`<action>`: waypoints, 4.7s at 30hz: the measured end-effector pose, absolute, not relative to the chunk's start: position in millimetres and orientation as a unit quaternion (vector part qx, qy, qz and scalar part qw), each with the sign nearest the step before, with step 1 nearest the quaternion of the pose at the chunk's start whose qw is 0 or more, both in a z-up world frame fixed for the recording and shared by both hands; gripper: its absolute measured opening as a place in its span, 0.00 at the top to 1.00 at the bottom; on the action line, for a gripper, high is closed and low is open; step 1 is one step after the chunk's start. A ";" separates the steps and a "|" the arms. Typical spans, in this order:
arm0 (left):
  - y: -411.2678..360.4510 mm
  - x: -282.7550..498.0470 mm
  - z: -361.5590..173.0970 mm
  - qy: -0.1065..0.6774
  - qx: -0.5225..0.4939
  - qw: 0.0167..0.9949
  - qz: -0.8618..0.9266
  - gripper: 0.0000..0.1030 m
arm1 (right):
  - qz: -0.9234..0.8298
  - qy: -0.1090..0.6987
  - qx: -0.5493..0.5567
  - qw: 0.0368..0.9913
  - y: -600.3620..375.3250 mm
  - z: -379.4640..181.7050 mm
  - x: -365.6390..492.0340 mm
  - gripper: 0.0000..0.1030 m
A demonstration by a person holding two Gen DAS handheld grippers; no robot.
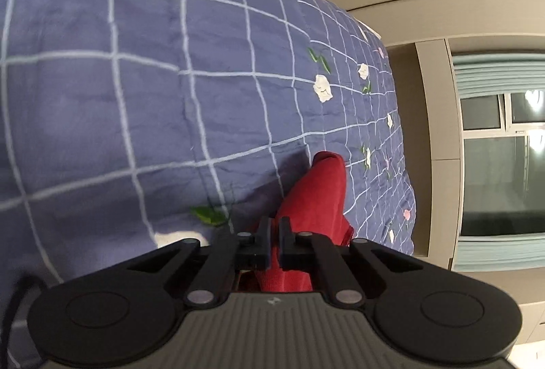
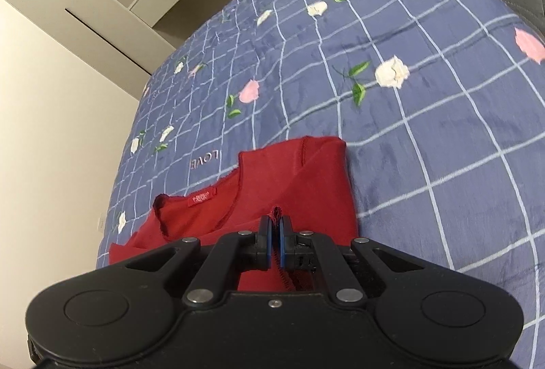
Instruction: Fold small clothes
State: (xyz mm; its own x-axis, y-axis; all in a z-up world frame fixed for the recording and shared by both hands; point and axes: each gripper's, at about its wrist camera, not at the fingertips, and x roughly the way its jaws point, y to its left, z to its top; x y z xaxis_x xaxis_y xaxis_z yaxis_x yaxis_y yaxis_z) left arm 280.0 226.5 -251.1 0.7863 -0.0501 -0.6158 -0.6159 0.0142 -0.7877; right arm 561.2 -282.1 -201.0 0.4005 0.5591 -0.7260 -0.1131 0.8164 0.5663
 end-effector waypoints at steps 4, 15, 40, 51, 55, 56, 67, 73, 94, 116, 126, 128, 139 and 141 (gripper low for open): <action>232.3 286.5 -254.8 0.249 -0.673 0.661 0.219 0.91 | 0.212 0.505 0.211 0.810 -281.2 -204.5 559.7 0.97; 234.2 299.6 -259.6 0.267 -0.667 0.656 0.232 1.00 | 0.212 0.517 0.206 0.803 -278.7 -221.0 558.3 0.96; 203.3 326.6 -176.2 0.293 -0.370 0.842 0.262 0.63 | 0.230 0.472 0.162 0.836 -280.2 -215.7 562.9 0.97; 161.7 400.9 -173.0 0.377 -0.159 0.888 0.210 0.61 | 0.242 0.468 0.139 0.838 -273.0 -218.2 563.1 0.97; 178.0 402.2 -178.3 0.384 -0.205 0.872 0.226 0.29 | 0.246 0.468 0.134 0.838 -271.8 -220.9 561.6 0.96; 178.5 402.9 -182.3 0.394 -0.201 0.869 0.220 0.29 | 0.246 0.469 0.133 0.838 -271.2 -222.0 561.7 0.96; 179.2 397.6 -188.4 0.389 -0.197 0.877 0.199 0.95 | 0.259 0.454 0.102 0.847 -261.5 -215.3 558.1 0.97; 188.3 407.5 -206.5 0.417 -0.202 0.864 0.196 0.74 | 0.226 0.487 0.111 0.836 -261.5 -237.4 564.9 0.97; 140.3 414.1 -223.2 0.445 -0.031 0.868 0.219 0.00 | 0.200 0.389 -0.108 0.893 -224.2 -248.4 529.2 0.23; 103.4 249.7 -185.4 0.500 -0.105 0.824 0.245 0.01 | 0.201 0.402 -0.048 0.892 -278.2 -183.2 355.6 0.01; 72.1 177.6 -155.4 0.529 -0.123 0.814 0.206 0.01 | 0.138 0.414 -0.013 0.900 -290.9 -143.5 239.9 0.01; 68.1 166.5 -139.1 0.526 -0.126 0.818 0.193 0.01 | 0.125 0.404 -0.005 0.906 -290.4 -125.5 219.1 0.01; 59.6 100.0 -75.9 0.518 -0.066 0.844 0.121 0.01 | 0.101 0.416 0.002 0.904 -268.1 -77.5 118.6 0.01; 57.4 92.9 -82.4 0.525 -0.046 0.842 0.114 0.01 | 0.105 0.427 -0.018 0.898 -262.0 -86.6 110.4 0.01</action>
State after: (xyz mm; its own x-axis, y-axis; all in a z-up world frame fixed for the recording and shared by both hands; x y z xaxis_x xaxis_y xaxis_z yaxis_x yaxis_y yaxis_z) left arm 92.9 57.4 -82.4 0.4232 0.1445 -0.8944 -0.2405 0.9697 0.0428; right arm 110.4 -262.0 -86.6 0.6131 0.1719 -0.7711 -0.2035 0.9775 0.0562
